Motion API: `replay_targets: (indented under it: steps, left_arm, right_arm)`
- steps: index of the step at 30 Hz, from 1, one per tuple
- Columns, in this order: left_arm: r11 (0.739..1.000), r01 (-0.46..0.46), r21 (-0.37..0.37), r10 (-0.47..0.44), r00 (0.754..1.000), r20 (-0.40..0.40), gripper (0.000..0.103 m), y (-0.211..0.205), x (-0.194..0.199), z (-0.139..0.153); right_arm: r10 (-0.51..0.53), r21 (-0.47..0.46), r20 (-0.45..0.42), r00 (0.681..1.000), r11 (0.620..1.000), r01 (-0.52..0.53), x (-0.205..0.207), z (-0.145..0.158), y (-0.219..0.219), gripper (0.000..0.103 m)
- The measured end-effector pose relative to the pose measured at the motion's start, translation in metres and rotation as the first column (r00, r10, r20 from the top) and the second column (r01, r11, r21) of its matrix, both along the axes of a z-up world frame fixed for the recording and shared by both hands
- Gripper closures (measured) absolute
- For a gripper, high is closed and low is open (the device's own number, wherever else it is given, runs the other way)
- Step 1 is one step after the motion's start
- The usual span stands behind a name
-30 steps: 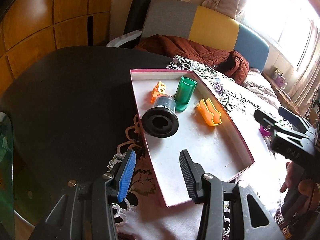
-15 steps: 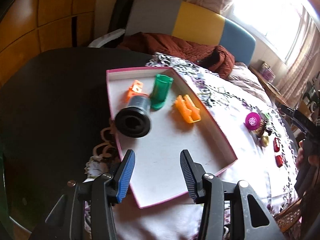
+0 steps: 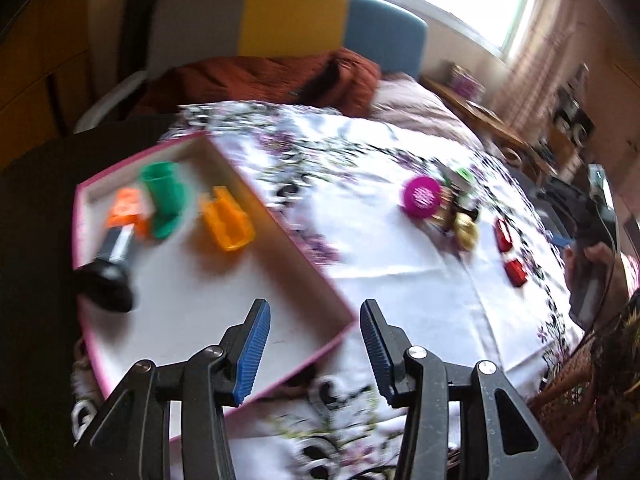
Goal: Organize rigid objects
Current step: 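Withdraw the right tool from the tray back toward the toys, then close the left tool on the pink cup while the right tool grasps the white green-topped box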
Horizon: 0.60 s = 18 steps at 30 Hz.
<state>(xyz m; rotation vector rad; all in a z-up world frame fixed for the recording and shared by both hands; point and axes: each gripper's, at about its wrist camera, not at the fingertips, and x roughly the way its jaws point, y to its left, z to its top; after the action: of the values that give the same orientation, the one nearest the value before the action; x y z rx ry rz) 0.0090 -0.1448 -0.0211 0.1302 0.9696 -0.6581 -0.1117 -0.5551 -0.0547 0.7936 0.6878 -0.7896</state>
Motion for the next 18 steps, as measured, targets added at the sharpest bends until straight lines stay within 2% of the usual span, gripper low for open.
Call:
replay_targets:
  steps: [4,9,12,15,18]
  left_arm:
    - [0.997,0.082,0.012,-0.082,0.997,-0.003,0.056,-0.036,-0.007,-0.004]
    - [0.991,0.134,0.025,-0.134,0.991,-0.021,0.056,-0.07,-0.009,-0.009]
    - [0.989,0.148,0.027,-0.147,0.988,-0.036,0.056,-0.086,-0.006,-0.012]
    - [0.991,0.126,0.044,-0.124,0.991,-0.045,0.056,-0.099,0.008,-0.017]
    - [0.992,0.121,0.031,-0.119,0.991,-0.068,0.056,-0.111,0.024,-0.021]
  right_arm:
    - [0.041,0.011,0.003,0.999,0.999,-0.041,0.007,-0.001,0.005,0.0]
    - [0.066,0.024,0.022,0.998,0.997,-0.067,0.009,0.0,0.007,0.0]
    - [0.08,0.033,0.034,0.996,0.996,-0.081,0.009,0.0,0.007,0.0]
    - [0.097,0.032,0.035,0.995,0.995,-0.099,0.012,0.001,0.009,0.0]
    - [0.114,0.029,0.04,0.993,0.993,-0.115,0.014,0.002,0.011,0.0]
